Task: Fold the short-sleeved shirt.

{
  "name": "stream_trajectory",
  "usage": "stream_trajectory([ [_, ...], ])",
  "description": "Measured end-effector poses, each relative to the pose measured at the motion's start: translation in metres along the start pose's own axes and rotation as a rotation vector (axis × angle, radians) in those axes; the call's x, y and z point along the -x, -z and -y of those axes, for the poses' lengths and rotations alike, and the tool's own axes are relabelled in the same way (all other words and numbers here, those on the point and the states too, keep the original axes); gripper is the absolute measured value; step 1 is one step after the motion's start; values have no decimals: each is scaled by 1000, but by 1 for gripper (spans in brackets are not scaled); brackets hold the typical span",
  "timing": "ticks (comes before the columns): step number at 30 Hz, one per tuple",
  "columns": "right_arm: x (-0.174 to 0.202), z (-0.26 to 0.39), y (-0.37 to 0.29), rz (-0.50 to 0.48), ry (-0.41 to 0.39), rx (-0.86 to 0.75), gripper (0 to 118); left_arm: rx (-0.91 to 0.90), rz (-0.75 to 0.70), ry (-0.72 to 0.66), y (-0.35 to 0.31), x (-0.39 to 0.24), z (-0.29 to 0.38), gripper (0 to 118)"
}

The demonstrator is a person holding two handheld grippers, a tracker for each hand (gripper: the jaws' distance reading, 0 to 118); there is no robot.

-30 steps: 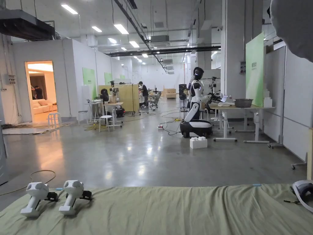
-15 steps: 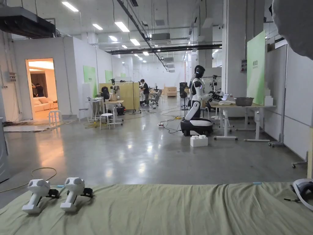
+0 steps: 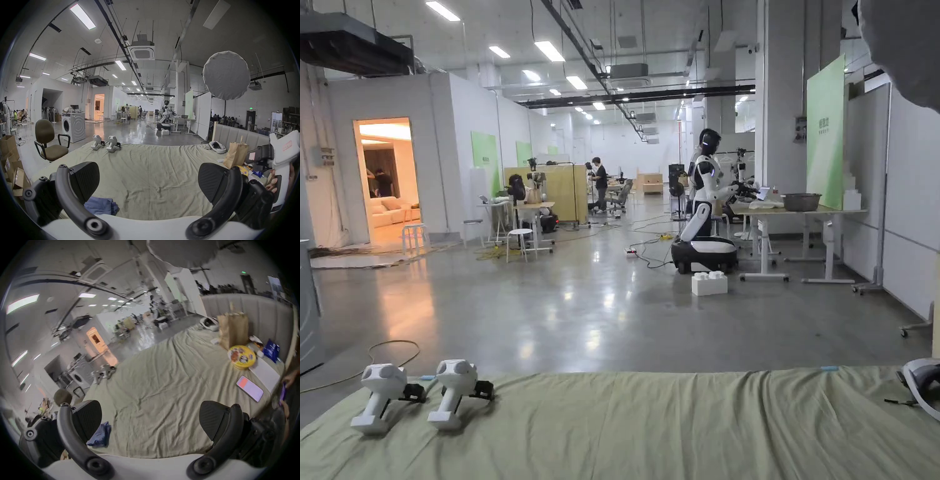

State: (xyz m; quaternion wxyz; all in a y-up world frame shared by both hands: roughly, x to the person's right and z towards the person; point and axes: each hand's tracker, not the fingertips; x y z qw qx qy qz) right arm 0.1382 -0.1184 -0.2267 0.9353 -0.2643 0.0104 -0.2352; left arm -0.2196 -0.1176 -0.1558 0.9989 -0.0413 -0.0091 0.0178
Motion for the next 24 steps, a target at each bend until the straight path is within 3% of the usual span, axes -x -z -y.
stream_trajectory([
  [3, -5, -5, 4, 92, -13, 9, 118, 3, 14, 0, 1, -1, 0, 118],
  [8, -19, -6, 3, 76, -16, -25, 118, -6, 18, 5, 2, -4, -4, 118],
  [11, -17, -4, 2, 116, -61, -44, 118, -8, 23, 2, 3, -5, -4, 118],
  [17, -15, -4, 7, 181, -74, -52, 118, -7, 32, 14, 5, -9, -5, 118],
  [22, -23, -5, 1, 68, -75, -101, 118, -16, 39, 28, 7, -13, -5, 118],
  [24, -25, -3, -3, 27, -113, -138, 118, -14, 39, 27, 8, -14, -5, 118],
])
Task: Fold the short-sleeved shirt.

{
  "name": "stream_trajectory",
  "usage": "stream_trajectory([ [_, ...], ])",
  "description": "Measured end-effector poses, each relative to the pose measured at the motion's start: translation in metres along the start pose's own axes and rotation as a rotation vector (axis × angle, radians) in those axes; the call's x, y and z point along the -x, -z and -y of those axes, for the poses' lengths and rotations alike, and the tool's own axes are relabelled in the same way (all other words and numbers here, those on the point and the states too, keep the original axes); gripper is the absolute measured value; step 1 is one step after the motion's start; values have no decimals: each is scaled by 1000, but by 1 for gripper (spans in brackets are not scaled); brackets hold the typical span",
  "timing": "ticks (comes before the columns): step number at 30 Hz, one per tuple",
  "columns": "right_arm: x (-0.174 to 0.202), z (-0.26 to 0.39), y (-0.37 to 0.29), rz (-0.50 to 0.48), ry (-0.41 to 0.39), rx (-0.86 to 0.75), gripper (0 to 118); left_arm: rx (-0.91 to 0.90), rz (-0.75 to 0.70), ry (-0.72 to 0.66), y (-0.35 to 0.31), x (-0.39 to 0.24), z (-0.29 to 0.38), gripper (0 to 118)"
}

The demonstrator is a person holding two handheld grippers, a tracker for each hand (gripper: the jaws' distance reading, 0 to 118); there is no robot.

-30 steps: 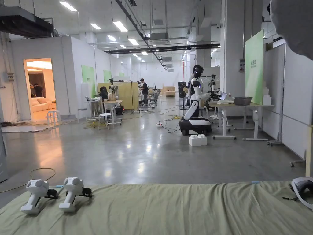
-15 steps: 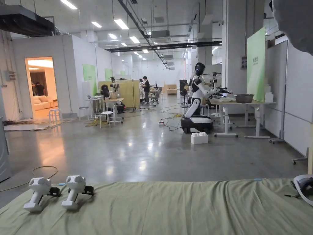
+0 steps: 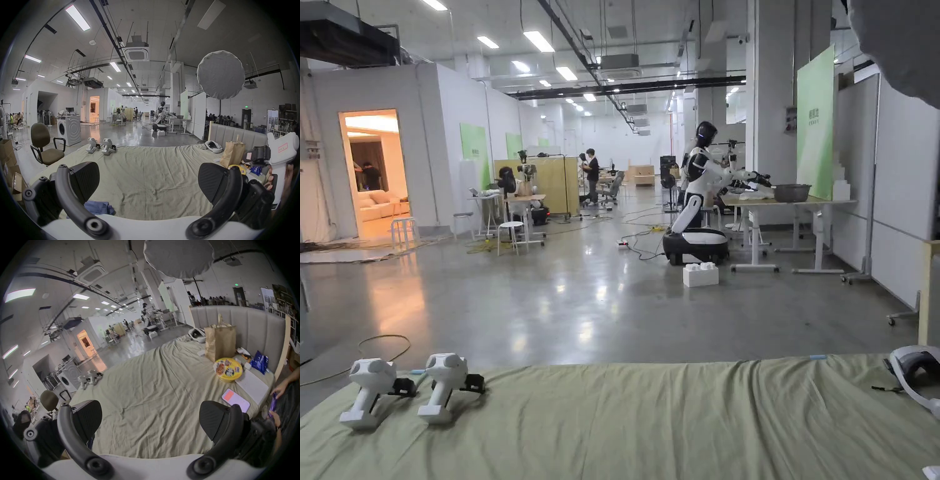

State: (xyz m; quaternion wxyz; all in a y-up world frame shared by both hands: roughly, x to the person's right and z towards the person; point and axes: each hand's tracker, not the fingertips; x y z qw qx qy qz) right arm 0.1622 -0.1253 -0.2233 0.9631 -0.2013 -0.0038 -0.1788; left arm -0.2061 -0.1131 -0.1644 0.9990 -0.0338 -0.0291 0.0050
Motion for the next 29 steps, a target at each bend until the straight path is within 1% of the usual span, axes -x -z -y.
stream_trajectory([
  [2, 1, 3, -7, -43, -89, -57, 118, -3, 1, -4, 1, -1, 1, 118],
  [4, 4, 7, -15, -58, -150, -138, 118, -10, 1, -5, 0, -1, 2, 118],
  [5, 7, 11, -20, -69, -208, -196, 118, -19, 1, -4, 0, -2, 3, 118],
  [6, 9, 13, -23, -75, -246, -218, 118, -22, 0, -3, 0, -3, 3, 118],
  [7, 12, 14, -27, -73, -297, -241, 118, -26, -1, 0, 0, -4, 3, 118],
  [8, 16, 16, -29, -62, -329, -253, 118, -28, 0, 4, -1, -5, 3, 118],
  [9, 18, 17, -31, -53, -344, -270, 118, -30, 2, 7, -1, -5, 3, 118],
  [13, 21, 19, -36, -64, -331, -303, 118, -38, 3, 12, -3, -6, 4, 118],
  [15, 18, 17, -35, -86, -317, -298, 118, -40, 2, 13, -3, -5, 5, 118],
  [21, 14, 16, -34, -97, -276, -284, 118, -41, -7, 3, -4, -2, 5, 118],
  [29, 13, 15, -35, -111, -263, -282, 118, -38, -5, 4, -5, -2, 6, 118],
])
